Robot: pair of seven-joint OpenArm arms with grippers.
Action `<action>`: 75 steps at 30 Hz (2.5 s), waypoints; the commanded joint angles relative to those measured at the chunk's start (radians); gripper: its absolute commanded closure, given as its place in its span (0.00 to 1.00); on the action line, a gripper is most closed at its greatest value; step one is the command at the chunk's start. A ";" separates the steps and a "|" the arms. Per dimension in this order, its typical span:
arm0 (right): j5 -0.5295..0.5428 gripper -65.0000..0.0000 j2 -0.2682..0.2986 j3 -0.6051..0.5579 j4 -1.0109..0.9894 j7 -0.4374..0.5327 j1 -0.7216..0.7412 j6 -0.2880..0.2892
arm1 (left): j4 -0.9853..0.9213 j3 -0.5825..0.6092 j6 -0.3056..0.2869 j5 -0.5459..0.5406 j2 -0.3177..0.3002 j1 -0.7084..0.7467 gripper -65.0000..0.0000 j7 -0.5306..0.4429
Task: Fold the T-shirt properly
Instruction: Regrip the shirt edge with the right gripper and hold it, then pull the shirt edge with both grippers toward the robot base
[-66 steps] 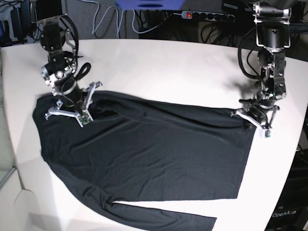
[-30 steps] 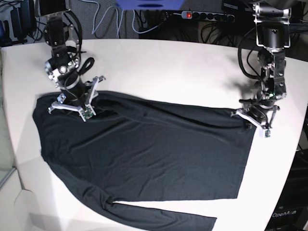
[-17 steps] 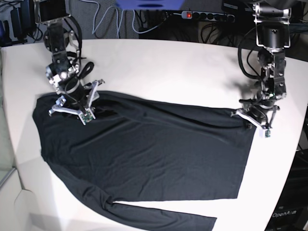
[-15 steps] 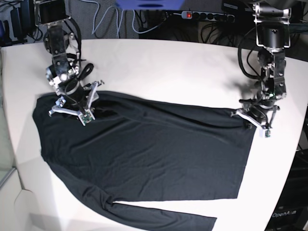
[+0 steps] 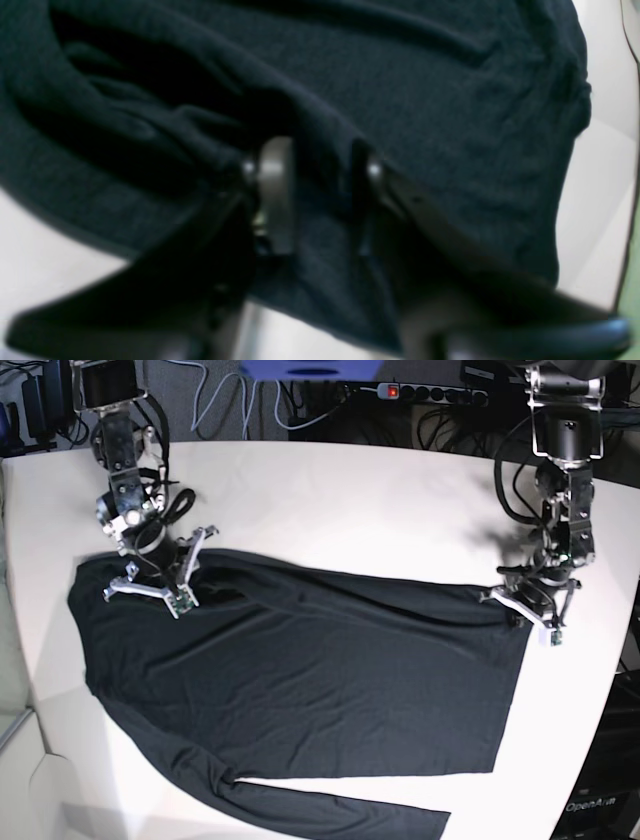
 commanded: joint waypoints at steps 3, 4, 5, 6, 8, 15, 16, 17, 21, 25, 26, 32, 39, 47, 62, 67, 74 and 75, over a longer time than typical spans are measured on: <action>0.002 0.95 0.009 0.008 0.015 0.020 0.034 -0.004 | -0.011 0.000 0.021 0.030 -0.005 0.012 0.99 0.093; 0.002 0.98 0.009 0.008 0.015 0.018 0.039 -0.004 | -0.011 0.000 0.021 0.030 -0.005 0.012 0.99 0.093; 0.002 1.00 0.011 0.008 0.015 0.018 0.039 -0.004 | -0.011 0.000 0.021 0.030 -0.005 0.012 0.99 0.093; 0.002 1.00 0.013 0.008 0.015 0.018 0.040 -0.004 | -0.011 0.000 0.021 0.030 -0.005 0.012 0.99 0.093; 0.002 1.00 0.014 0.006 0.015 0.018 0.042 -0.004 | -0.011 0.000 0.021 0.030 -0.005 0.012 0.99 0.093; 0.002 1.00 0.023 0.003 0.015 0.017 0.074 -0.004 | -0.011 0.000 0.021 0.030 -0.005 0.012 0.99 0.093; 0.002 1.00 0.029 0.000 0.015 0.017 0.082 -0.004 | -0.011 0.000 0.021 0.030 -0.005 0.012 0.99 0.093; 0.002 1.00 0.029 0.000 0.015 0.017 0.088 -0.004 | -0.011 0.000 0.021 0.030 -0.005 0.012 0.99 0.093; 0.002 1.00 0.043 0.003 0.013 0.015 0.114 -0.004 | -0.011 0.000 0.021 0.030 -0.005 0.012 0.99 0.093; 0.002 1.00 0.043 0.000 -0.001 0.015 0.139 -0.001 | -0.011 0.000 0.021 0.030 -0.005 0.012 0.99 0.093; 0.002 1.00 0.043 0.000 -0.001 0.015 0.140 -0.001 | -0.011 0.000 0.021 0.030 -0.005 0.012 0.99 0.093; -0.012 1.00 0.043 -0.003 -0.005 0.015 0.160 0.001 | -0.011 0.002 0.021 0.032 -0.005 0.012 0.99 0.093; -0.060 1.00 0.034 0.000 -0.139 0.021 0.175 0.001 | -0.011 0.002 0.021 0.033 -0.005 0.012 0.99 0.093; -0.126 1.00 0.016 0.008 -0.113 0.023 0.137 0.001 | -0.011 0.002 0.021 0.032 -0.005 0.012 0.98 0.093; -0.133 1.00 0.016 0.009 -0.024 0.018 0.108 0.001 | -0.011 0.002 0.021 0.030 -0.005 0.018 0.49 0.092; -0.133 1.00 0.016 0.009 -0.025 0.012 0.108 -0.004 | -0.009 0.002 0.021 0.030 -0.005 0.018 0.49 0.092; -0.132 0.84 -0.014 0.065 -0.019 -0.057 0.116 -0.004 | -0.009 0.002 0.021 0.030 -0.005 0.020 0.49 0.092; -0.132 0.79 -0.015 0.072 -0.019 -0.056 0.113 -0.004 | -0.009 0.002 0.021 0.030 -0.005 0.020 0.49 0.092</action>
